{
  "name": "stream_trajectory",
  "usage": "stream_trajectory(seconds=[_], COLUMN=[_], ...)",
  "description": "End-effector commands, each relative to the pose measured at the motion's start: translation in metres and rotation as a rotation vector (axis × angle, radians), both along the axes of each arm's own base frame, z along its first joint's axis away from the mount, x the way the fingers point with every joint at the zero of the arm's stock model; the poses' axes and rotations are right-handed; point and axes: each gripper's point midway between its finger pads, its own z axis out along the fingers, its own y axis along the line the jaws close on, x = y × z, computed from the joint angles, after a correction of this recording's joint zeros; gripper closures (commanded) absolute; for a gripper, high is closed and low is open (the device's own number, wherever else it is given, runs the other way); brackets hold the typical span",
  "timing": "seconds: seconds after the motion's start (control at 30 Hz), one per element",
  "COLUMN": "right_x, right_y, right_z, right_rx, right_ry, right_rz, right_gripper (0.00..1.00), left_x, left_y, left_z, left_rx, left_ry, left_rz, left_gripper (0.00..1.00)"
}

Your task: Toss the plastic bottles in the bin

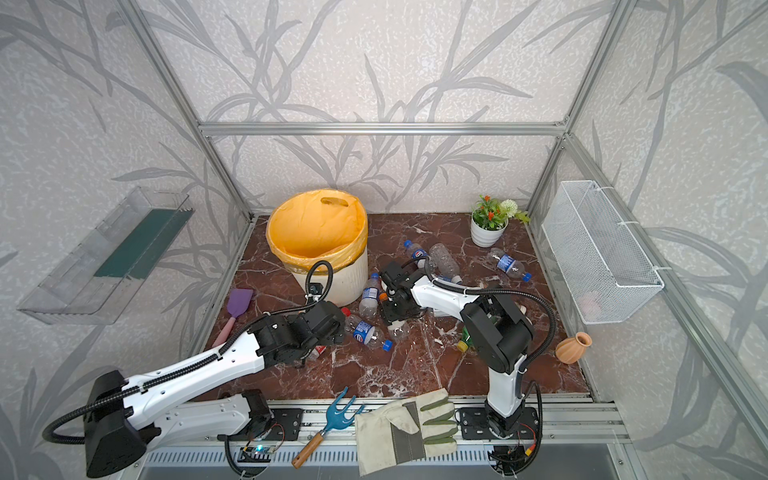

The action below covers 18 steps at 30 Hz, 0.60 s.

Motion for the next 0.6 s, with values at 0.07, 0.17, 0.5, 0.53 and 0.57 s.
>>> stream_trajectory(seconds=[0.07, 0.17, 0.5, 0.53, 0.57], right_x=[-0.001, 0.0, 0.0, 0.001, 0.002], right_y=[0.003, 0.008, -0.004, -0.009, -0.014], right_z=[0.005, 0.026, 0.16, 0.173, 0.185], right_rx=[-0.017, 0.045, 0.325, 0.347, 0.367], right_ry=[0.005, -0.037, -0.305, -0.329, -0.355], right_rz=[0.039, 0.036, -0.032, -0.042, -0.052], right_gripper=[0.42, 0.43, 0.45, 0.45, 0.45], left_x=[0.005, 0.007, 0.015, 0.015, 0.014], left_y=[0.003, -0.001, 0.012, 0.01, 0.01], left_z=[0.016, 0.027, 0.09, 0.097, 0.104], left_rx=[0.01, 0.001, -0.043, -0.054, -0.075], left_ry=[-0.027, -0.042, -0.261, -0.294, -0.322], left_rz=[0.009, -0.021, -0.045, -0.078, -0.085], left_gripper=[0.01, 0.01, 0.01, 0.01, 0.01])
